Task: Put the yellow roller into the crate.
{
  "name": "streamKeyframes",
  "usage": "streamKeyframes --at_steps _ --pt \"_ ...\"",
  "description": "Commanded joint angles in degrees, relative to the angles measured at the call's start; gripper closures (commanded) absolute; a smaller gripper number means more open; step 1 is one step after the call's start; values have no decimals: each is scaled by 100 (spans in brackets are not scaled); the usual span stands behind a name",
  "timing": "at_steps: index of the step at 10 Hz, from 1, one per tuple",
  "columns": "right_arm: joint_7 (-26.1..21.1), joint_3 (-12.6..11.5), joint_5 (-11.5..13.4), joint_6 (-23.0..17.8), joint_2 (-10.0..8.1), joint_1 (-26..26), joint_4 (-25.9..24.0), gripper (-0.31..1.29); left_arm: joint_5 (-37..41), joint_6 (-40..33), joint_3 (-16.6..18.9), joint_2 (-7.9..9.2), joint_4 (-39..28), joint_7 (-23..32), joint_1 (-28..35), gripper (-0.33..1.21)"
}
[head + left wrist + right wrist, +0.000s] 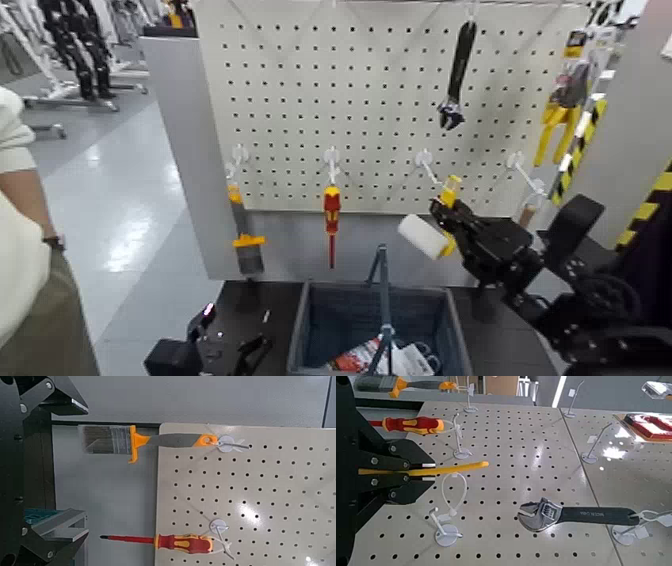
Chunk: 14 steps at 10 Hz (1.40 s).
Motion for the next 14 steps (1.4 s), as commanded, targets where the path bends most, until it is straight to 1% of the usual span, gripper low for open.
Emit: streamKeyframes --at_steps 1,3,4,5,7,8,9,10,13,14 --pt "-17 -157 -60 254 25 285 -205 128 8 0 -8 1 -1 0 -7 22" --pt "-52 -263 -122 298 87 408 -73 128 8 0 -8 10 -1 -26 1 22" --pt "-96 -272 -236 289 122 434 112 128 25 0 -17 18 -1 -26 1 22" --pt "-158 -272 -297 333 139 487 226 128 43 0 -8 18 -9 -26 1 22" --pt "-255 -219 -658 404 148 540 569 128 43 0 -8 27 -18 -26 10 22" --pt "-272 -210 -754 491 183 592 683 128 43 0 -8 18 -27 -26 19 22" --pt "-272 -131 -904 518 192 601 850 128 43 0 1 18 -27 -26 19 22" --pt "-281 -69 -965 623 192 592 938 128 43 0 -8 27 -18 -26 10 22" --pt "-518 45 -956 1291 192 548 946 128 51 0 -17 18 -18 -26 10 22" --pt "-580 45 -1018 1493 192 531 929 127 43 0 -8 18 -9 -26 10 22"
